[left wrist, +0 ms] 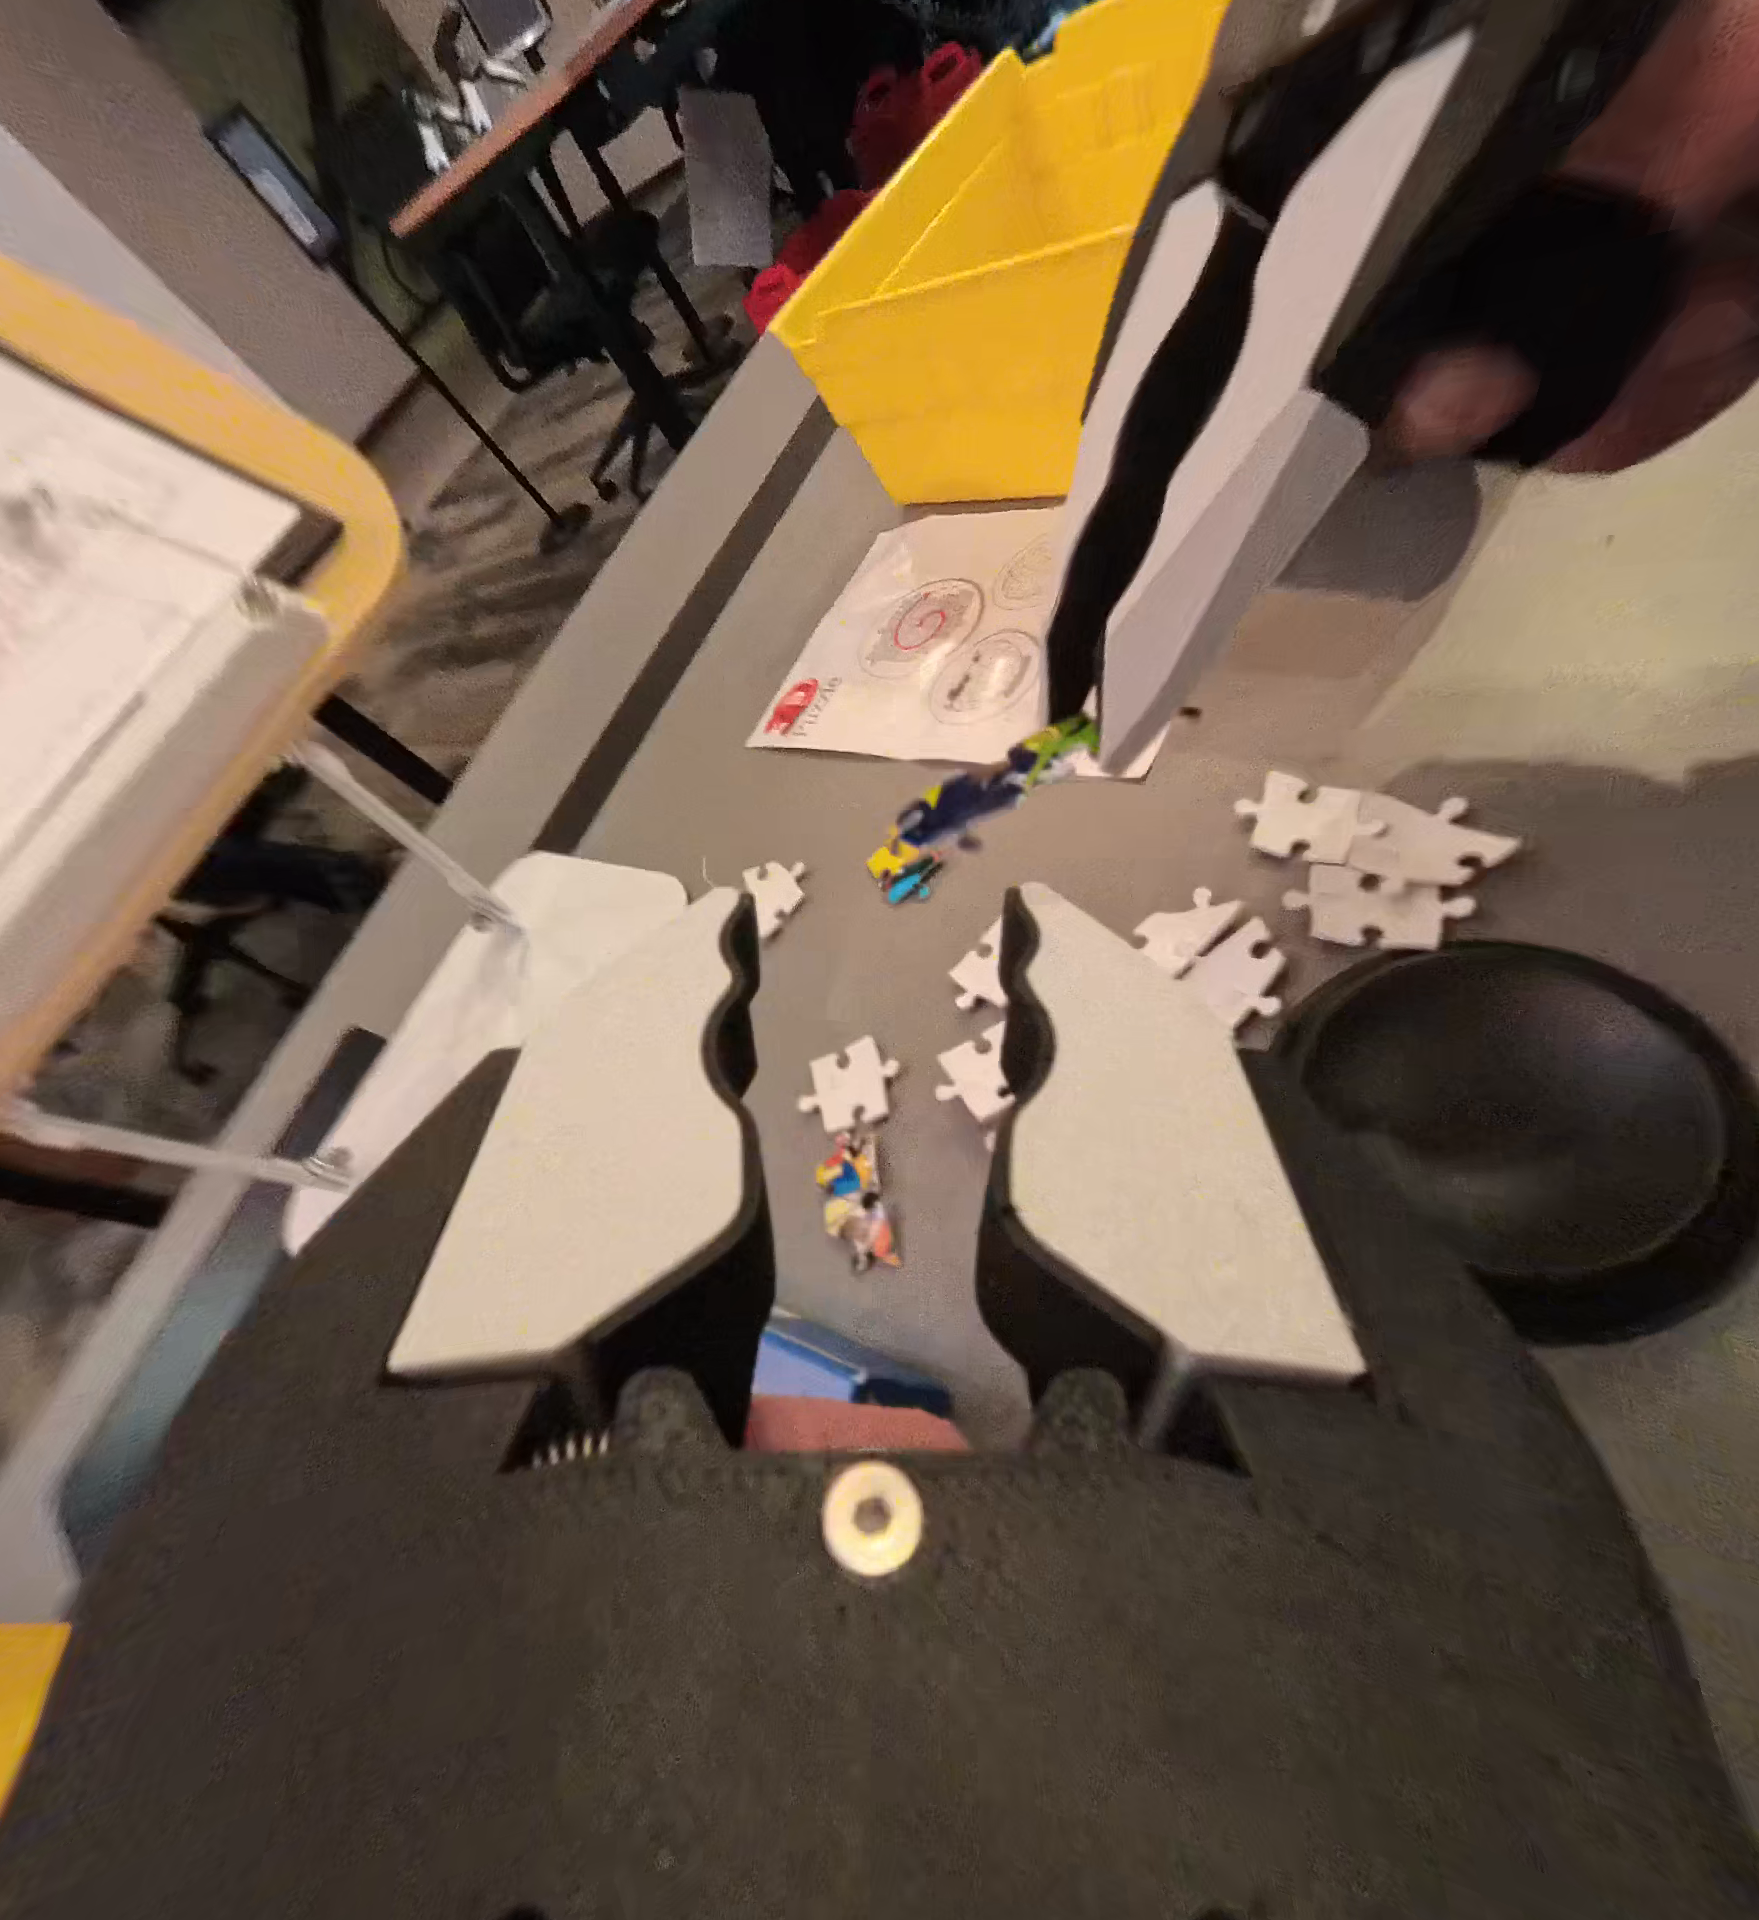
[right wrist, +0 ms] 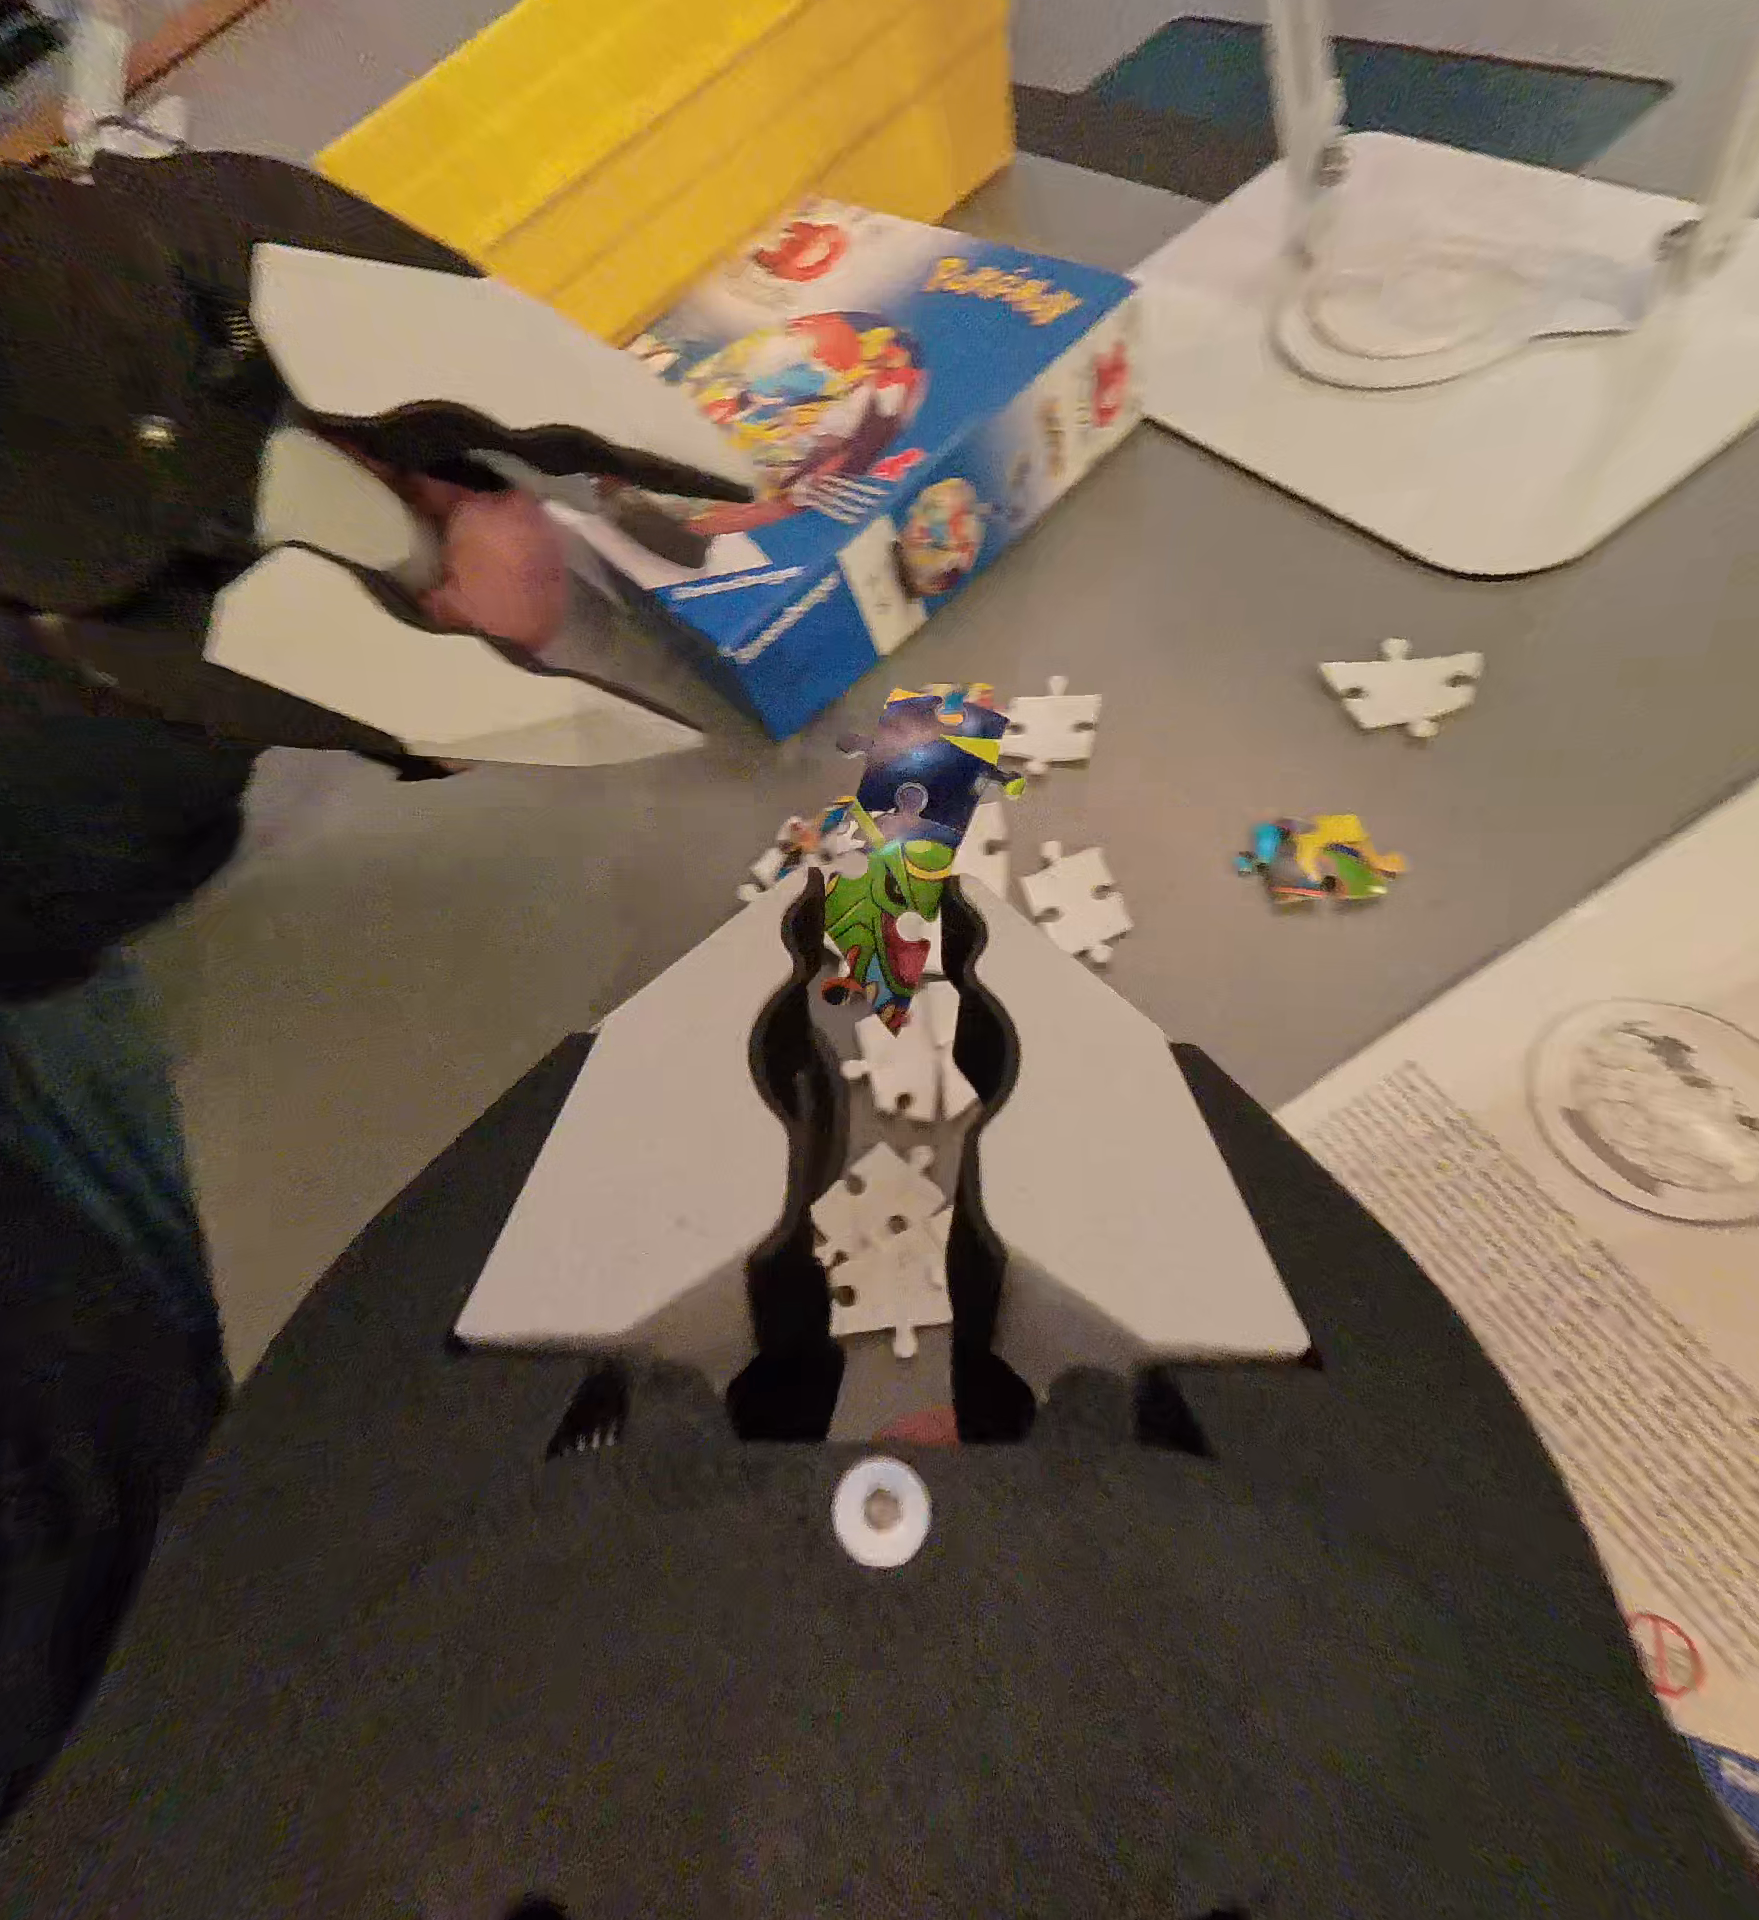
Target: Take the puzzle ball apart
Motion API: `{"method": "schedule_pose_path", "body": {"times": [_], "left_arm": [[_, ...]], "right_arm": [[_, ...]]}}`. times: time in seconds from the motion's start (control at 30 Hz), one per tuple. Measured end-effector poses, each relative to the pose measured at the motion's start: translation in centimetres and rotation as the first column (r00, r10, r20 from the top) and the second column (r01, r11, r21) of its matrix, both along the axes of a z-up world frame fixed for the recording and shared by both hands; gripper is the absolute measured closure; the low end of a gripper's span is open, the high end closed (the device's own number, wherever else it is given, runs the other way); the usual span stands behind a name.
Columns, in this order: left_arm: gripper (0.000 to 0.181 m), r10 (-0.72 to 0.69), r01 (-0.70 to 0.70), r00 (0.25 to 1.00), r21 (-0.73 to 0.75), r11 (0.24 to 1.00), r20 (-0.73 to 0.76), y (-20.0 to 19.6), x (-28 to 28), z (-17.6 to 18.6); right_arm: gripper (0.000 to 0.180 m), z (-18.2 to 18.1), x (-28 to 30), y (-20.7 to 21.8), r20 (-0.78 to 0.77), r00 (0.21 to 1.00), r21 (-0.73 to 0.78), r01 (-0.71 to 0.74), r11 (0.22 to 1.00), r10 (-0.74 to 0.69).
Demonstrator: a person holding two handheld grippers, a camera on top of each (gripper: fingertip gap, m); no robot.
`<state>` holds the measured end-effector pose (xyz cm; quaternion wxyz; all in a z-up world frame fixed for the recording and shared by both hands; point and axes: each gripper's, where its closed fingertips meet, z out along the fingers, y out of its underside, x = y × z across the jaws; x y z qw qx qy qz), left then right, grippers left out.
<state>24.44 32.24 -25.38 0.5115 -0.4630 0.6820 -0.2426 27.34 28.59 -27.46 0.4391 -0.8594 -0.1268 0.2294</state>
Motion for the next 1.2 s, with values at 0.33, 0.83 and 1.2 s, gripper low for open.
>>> {"method": "schedule_pose_path", "body": {"times": [0.33,0.83,1.2], "left_arm": [[0.178,-0.12,0.144,0.986,0.227,0.963,-0.119,-3.2,0.3,-0.7],[0.178,-0.21,0.173,0.962,-0.206,0.963,-0.176,-5.3,0.1,-0.6],[0.179,-0.111,0.062,0.992,-0.513,0.856,-0.067,-3.3,-0.5,-0.5]], "right_arm": [[0.159,3.3,-3.5,-2.1,0.0,0.985,0.16,-0.172,0.972,0.174],[0.179,3.2,-3.4,-1.9,0.699,0.715,0.286,-0.295,0.912,0.012],[0.179,8.9,10.1,-4.1,0.327,0.859,0.423,0.24,0.874,-0.395]]}}
